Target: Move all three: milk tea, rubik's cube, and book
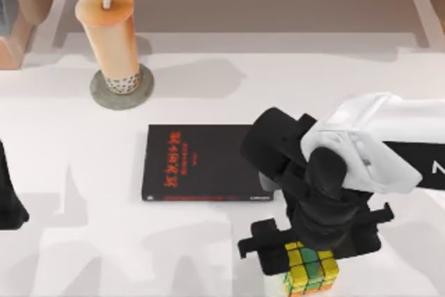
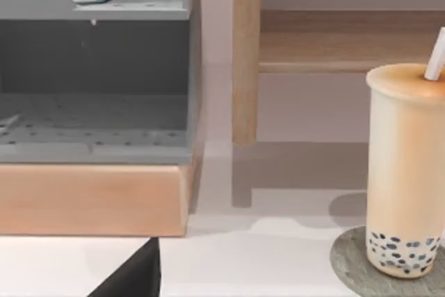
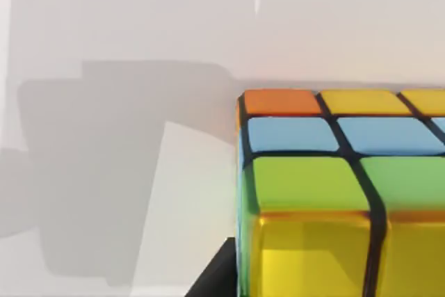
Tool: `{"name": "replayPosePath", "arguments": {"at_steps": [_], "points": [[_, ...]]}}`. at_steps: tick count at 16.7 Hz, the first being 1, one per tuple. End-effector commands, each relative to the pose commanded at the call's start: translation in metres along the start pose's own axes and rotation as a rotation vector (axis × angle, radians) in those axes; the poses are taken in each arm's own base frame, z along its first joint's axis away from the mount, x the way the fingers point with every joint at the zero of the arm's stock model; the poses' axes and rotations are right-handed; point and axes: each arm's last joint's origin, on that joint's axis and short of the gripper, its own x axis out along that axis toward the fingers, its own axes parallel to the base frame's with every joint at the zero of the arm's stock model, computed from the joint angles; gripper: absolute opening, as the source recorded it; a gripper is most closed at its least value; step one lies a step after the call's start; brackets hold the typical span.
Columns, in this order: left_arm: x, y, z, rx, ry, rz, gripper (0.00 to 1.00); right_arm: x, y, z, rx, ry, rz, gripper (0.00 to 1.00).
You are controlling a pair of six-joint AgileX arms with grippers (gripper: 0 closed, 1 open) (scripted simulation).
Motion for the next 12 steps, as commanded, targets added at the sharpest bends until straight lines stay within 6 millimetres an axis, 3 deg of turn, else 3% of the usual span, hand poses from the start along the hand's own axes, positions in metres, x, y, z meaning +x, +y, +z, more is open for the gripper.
{"name": "replayPosePath", "arguments": {"at_steps": [9,12], "points": [[0.0000,0.0000,0.0000,0.000,0.000,0.000,1.00,-0.0007,-0.0005,0.0003,0.003,-0.002,0.001,0.00],[0.0000,0.0000,0.0000,0.000,0.000,0.000,1.00,-0.0095,0.0002,0.0008,0.002,-0.005,0.004,0.00]]}}
